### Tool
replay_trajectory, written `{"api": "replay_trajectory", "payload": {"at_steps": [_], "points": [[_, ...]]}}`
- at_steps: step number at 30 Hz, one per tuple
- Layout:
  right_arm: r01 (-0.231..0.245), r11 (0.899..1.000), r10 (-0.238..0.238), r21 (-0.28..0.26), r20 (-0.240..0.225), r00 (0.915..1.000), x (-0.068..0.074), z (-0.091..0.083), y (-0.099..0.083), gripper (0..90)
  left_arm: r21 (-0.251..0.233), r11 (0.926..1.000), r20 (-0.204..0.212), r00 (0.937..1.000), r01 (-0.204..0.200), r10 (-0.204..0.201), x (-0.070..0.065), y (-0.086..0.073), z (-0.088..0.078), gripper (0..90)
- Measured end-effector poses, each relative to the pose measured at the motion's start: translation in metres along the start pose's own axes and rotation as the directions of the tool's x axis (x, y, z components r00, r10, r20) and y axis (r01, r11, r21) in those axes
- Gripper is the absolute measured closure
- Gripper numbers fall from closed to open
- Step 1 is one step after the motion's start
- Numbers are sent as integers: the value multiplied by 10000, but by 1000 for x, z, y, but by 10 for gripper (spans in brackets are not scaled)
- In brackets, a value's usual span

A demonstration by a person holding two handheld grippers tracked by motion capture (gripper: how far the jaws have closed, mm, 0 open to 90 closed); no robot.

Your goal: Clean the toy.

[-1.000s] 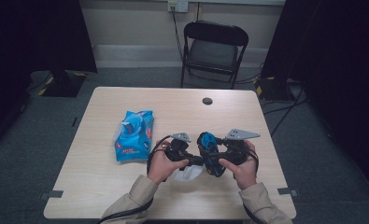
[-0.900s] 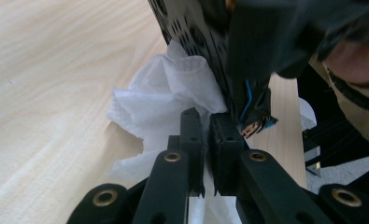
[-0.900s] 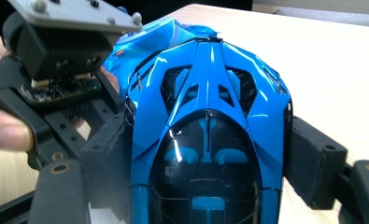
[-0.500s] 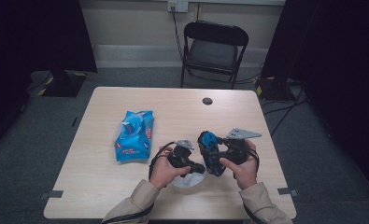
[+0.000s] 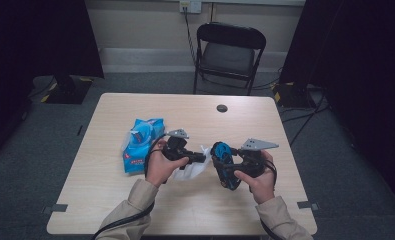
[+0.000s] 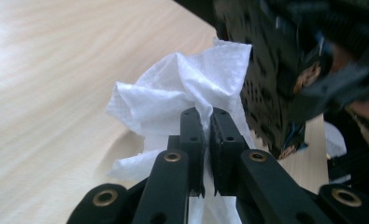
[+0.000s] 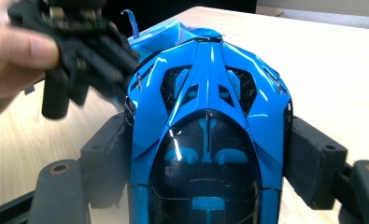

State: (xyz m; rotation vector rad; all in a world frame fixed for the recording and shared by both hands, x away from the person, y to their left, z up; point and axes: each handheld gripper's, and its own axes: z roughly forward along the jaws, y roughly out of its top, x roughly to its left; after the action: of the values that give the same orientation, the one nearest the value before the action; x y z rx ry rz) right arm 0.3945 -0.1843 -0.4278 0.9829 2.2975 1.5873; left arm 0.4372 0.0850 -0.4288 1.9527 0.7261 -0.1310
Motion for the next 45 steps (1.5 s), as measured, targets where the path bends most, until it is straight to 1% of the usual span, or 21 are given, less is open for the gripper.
{"api": "replay_trajectory", "payload": {"at_steps": [3,5,7,12,13,14,15,17,23,25,27,30,33,35,36,37,38,39,40,42,45], "points": [[-13,10000,13,26,-68,10000,1,1,-1,248,-385,9990,-144,9997,206,-211,6,5,-8,849],[28,10000,-27,49,-132,9999,2,2,-1,249,-476,9985,-139,9995,274,-281,8,8,-8,849],[93,9999,-91,74,-222,9997,5,4,-1,248,-456,9987,-63,9997,242,-245,6,10,-5,849],[124,9999,-124,30,-274,9995,7,6,1,249,-138,9999,344,9994,68,-63,-2,7,12,849],[97,10000,-97,2,-294,9995,7,6,1,249,-110,9998,526,9985,164,-158,-4,6,17,850],[92,10000,-92,-9,-284,9996,6,5,1,249,-85,9998,612,9980,171,-165,-5,4,19,850],[92,10000,-92,-6,-278,9996,6,5,1,249,25,10000,618,9980,92,-94,-7,3,23,849],[71,10000,-72,-21,-258,9996,5,4,0,249,101,9999,754,9971,95,-102,-9,0,28,850],[-19,10000,18,-47,-259,9997,3,4,0,249,495,9986,904,9958,-176,130,-16,-6,39,850],[-48,10000,47,-76,-244,9997,2,4,0,249,559,9982,952,9953,-206,152,-19,-9,43,850],[-49,10000,49,-18,-277,9996,2,4,0,249,582,9982,1068,9943,-135,72,-19,-13,47,850],[-124,9999,123,-43,-257,9996,1,5,0,249,771,9969,1165,9932,-149,58,-21,-19,52,849],[-140,9999,140,-1,-211,9997,0,6,-1,249,947,9952,1159,9932,-247,136,-22,-25,56,850],[-205,9998,206,53,-196,9996,-1,7,-1,249,1063,9941,1146,9933,-238,115,-23,-28,58,850],[-267,9996,268,7,-116,9996,-2,7,-1,249,1202,9922,1054,9942,-323,196,-24,-29,59,849],[-302,9995,302,9,-143,9994,-3,7,-2,249,1317,9901,942,9949,-483,360,-24,-30,59,849],[-354,9994,354,-12,-87,9993,-4,6,-2,249,1448,9878,872,9952,-568,445,-24,-31,58,849],[-395,9992,395,-23,-32,9992,-6,5,-3,249,1468,9872,832,9953,-619,500,-24,-31,58,849],[-434,9991,434,11,-35,9990,-7,5,-3,249,1559,9850,693,9956,-738,636,-24,-32,56,849],[-512,9987,512,76,96,9986,-12,3,-5,248,1555,9850,635,9958,-747,655,-22,-33,53,849],[-580,9982,576,172,273,9980,-16,2,-8,249,1603,9839,399,9965,-786,732,-19,-34,45,849]]}}
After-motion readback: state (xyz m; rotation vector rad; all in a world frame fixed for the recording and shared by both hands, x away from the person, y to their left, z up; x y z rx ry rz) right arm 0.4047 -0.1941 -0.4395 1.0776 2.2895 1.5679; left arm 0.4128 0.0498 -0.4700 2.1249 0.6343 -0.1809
